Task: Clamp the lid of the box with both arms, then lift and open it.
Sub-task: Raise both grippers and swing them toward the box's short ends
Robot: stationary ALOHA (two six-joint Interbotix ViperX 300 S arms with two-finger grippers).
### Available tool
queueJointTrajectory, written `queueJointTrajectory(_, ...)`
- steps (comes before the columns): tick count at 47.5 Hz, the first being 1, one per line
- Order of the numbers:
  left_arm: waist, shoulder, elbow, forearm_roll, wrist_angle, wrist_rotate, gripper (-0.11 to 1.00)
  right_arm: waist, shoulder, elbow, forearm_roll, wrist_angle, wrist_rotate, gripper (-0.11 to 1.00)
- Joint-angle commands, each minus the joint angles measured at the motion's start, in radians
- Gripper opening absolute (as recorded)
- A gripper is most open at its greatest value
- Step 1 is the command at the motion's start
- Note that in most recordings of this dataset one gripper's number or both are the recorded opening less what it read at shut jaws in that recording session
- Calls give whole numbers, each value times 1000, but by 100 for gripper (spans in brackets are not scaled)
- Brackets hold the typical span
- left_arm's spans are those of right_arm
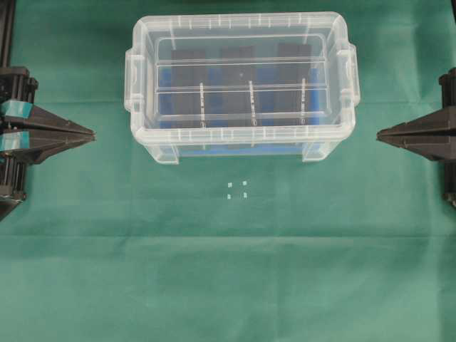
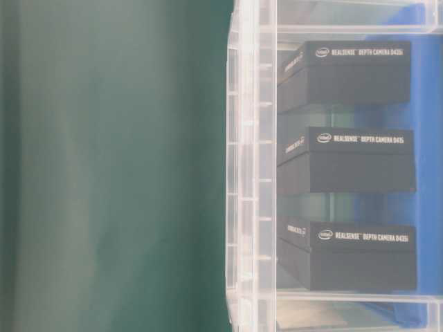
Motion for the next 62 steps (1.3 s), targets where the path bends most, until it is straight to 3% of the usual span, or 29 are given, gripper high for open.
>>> queueJointTrajectory(1,-2,2,-21,12,11,5,1,-2,3,-31,2,0,2,0)
queueJointTrajectory(16,18,0,-26,14,12,20,1,-18,5,-78,2,100,0,0)
queueJointTrajectory(45,310,2,-57,14,87,23,1,-376,8,-153,-3,238,-2,0)
queueJointTrajectory(55,345,9,-69,14,127,15,1,-434,8,-161,-5,281,9,0)
queueJointTrajectory(62,345,21,-98,12,255,-11,1,-463,12,-184,2,414,20,0)
